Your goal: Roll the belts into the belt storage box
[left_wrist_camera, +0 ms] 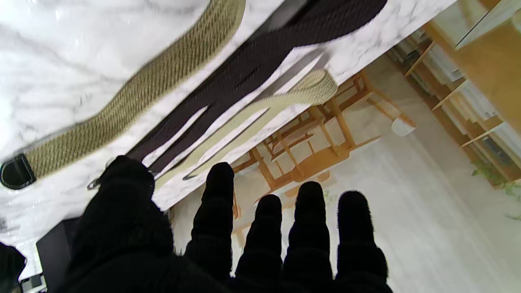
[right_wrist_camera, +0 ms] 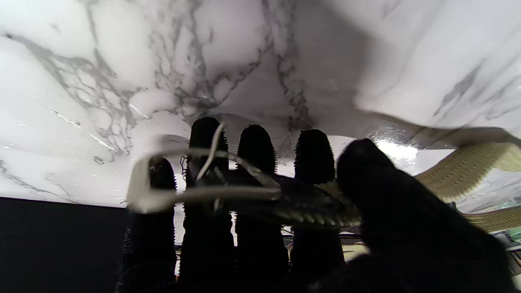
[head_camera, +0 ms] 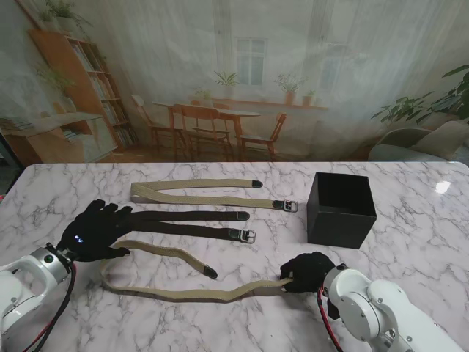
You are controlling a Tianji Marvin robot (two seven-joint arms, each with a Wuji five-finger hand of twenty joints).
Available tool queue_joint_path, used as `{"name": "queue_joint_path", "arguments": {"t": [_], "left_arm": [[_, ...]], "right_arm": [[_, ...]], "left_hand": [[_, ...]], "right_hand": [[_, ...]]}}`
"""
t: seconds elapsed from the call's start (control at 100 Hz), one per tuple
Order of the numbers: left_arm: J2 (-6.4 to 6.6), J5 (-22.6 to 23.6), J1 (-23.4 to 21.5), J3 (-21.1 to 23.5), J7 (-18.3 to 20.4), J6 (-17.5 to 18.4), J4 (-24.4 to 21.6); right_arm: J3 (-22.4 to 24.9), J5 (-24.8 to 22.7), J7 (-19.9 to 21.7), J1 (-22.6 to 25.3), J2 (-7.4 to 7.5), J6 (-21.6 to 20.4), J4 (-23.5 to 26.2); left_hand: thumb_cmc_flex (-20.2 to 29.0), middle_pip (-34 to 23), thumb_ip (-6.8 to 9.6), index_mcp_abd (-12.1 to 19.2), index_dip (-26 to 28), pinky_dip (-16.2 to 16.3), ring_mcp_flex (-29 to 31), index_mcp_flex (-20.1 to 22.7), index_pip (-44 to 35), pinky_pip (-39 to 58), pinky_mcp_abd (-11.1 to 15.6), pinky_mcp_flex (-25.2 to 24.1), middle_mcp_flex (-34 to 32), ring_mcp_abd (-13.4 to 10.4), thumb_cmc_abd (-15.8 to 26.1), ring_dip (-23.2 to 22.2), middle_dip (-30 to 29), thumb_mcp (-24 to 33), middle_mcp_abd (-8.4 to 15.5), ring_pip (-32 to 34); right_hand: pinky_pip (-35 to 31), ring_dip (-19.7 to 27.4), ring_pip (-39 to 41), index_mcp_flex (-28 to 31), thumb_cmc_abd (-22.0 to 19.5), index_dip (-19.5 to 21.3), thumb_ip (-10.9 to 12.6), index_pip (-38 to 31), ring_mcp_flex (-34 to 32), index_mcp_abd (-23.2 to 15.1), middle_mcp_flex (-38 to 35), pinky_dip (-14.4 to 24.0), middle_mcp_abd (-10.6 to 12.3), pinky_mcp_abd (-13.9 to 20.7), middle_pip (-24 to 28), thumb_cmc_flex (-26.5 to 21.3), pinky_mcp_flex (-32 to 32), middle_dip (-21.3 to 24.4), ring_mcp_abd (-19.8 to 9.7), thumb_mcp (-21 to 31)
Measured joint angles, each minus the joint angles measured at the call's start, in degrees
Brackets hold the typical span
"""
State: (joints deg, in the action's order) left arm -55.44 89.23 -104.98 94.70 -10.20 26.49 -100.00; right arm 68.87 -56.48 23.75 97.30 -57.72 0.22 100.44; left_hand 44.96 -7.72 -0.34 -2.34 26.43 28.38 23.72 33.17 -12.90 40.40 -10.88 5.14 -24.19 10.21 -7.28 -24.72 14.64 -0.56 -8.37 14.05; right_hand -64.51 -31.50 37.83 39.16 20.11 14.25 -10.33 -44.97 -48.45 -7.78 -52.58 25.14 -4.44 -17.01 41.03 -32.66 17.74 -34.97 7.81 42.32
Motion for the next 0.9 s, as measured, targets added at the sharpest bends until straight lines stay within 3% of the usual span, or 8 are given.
{"name": "queue_joint_path", "arguments": {"t": [0.14,0.27,0.36,0.49,0.62,0.67,0.75,0.9], "left_arm": [[-0.35,-1.5,1.9,-1.8,0.1,0.9,-0.9],[-0.53,-2.7,3.4,-3.5,0.7,1.4,-1.3],[-0.67,-3.1,4.0,-4.0,1.4,1.6,-1.4],[-0.76,-3.3,4.2,-4.3,1.8,1.7,-1.5],[-0.79,-3.8,4.4,-4.5,1.8,2.1,-1.4],[-0.80,-3.9,4.5,-4.7,1.8,2.1,-1.4],[-0.83,-4.3,4.7,-4.9,2.1,2.1,-1.4],[-0.88,-5.5,5.6,-6.1,2.8,2.1,-1.2]], "right_arm": [[0.4,-0.8,1.6,-0.2,0.11,-1.1,0.4],[1.3,-2.5,1.0,0.5,0.09,-1.9,0.8],[1.7,-3.8,-1.7,1.2,0.04,-2.5,0.8],[2.2,-4.4,-1.8,1.9,-0.02,-3.3,1.1],[2.6,-4.2,1.2,1.9,0.06,-4.3,1.9],[2.7,-4.3,2.7,1.8,0.17,-4.9,2.1],[3.0,-4.3,5.2,1.7,0.35,-5.6,2.7],[3.2,-3.6,5.6,1.7,0.65,-6.0,2.9]], "left_hand": [[0.0,0.0,0.00,0.0,0.1,0.0,0.0,0.2,-0.2,0.0,-0.1,0.0,0.0,0.0,0.7,0.0,0.0,0.0,0.0,0.0],[0.0,0.0,0.00,0.0,0.4,0.0,0.0,0.8,-0.4,0.0,-0.6,0.0,-0.1,0.0,0.7,0.0,0.0,0.0,0.0,-0.1],[0.0,0.0,0.00,0.0,0.6,0.0,0.1,0.8,-0.4,0.0,-0.7,0.0,-0.1,0.0,0.7,0.0,0.0,0.0,0.0,-0.3],[0.0,0.0,0.00,0.0,0.7,0.0,0.7,0.8,-0.4,0.0,-0.7,0.0,-0.1,0.0,0.7,0.0,0.0,0.0,0.0,-0.3],[0.0,0.0,0.00,0.0,0.7,0.0,0.7,0.8,-0.4,-0.7,-0.7,0.0,-0.2,0.0,0.7,0.0,0.0,0.0,0.0,-0.3],[0.0,0.5,0.00,0.0,0.7,0.0,0.7,0.8,-0.5,-0.7,-0.7,0.0,-0.2,0.0,0.7,0.0,0.0,0.0,0.0,-0.3],[0.0,0.5,0.00,0.0,0.7,0.0,0.7,0.8,-0.5,-0.7,-0.7,0.0,-0.2,0.0,0.7,0.0,0.0,0.0,0.0,-0.3],[0.0,0.5,0.00,0.0,0.8,0.0,0.7,0.8,-0.5,-0.7,-0.8,0.0,-0.2,0.0,0.7,0.0,0.0,0.0,0.0,-0.3]], "right_hand": [[0.0,-0.3,1.2,0.3,0.5,4.6,0.7,6.5,6.1,-0.8,8.6,0.0,-1.9,0.1,-2.6,4.1,-2.4,0.7,-0.1,-2.2],[0.0,2.0,-3.3,0.2,3.5,5.8,0.7,4.3,13.1,-2.3,16.1,1.0,-3.5,1.0,-3.2,4.0,-4.3,1.3,-0.1,-2.1],[0.2,2.6,-4.3,-0.1,4.1,3.5,0.3,-2.3,15.4,-5.1,18.7,2.1,-4.1,1.5,-3.2,0.4,-5.3,1.5,-0.1,0.3],[0.8,2.7,-4.3,1.6,4.1,2.7,-1.0,-4.3,18.1,-6.0,21.8,2.6,-4.7,1.5,-3.2,-1.1,-7.5,1.6,-0.1,3.3],[2.1,3.3,-5.7,1.9,3.8,-0.9,-1.6,-3.7,20.2,-6.6,24.5,3.2,-4.8,1.5,-5.2,0.0,-9.5,3.0,-0.1,2.2],[2.4,3.4,-5.7,0.7,3.5,-0.9,-1.6,1.4,21.0,-6.7,25.3,4.3,-4.8,1.4,-5.9,3.0,-9.9,3.6,-0.1,0.4],[1.9,2.8,-6.3,-0.2,1.8,3.9,2.6,11.9,22.5,-6.3,26.1,7.8,-5.4,1.4,-7.7,9.9,-10.0,4.3,0.0,-2.5],[0.7,3.0,-6.4,-1.2,1.9,8.9,4.1,13.6,21.6,-1.9,26.1,10.0,-5.4,1.4,-8.5,11.1,-10.0,4.3,0.0,-5.7]]}}
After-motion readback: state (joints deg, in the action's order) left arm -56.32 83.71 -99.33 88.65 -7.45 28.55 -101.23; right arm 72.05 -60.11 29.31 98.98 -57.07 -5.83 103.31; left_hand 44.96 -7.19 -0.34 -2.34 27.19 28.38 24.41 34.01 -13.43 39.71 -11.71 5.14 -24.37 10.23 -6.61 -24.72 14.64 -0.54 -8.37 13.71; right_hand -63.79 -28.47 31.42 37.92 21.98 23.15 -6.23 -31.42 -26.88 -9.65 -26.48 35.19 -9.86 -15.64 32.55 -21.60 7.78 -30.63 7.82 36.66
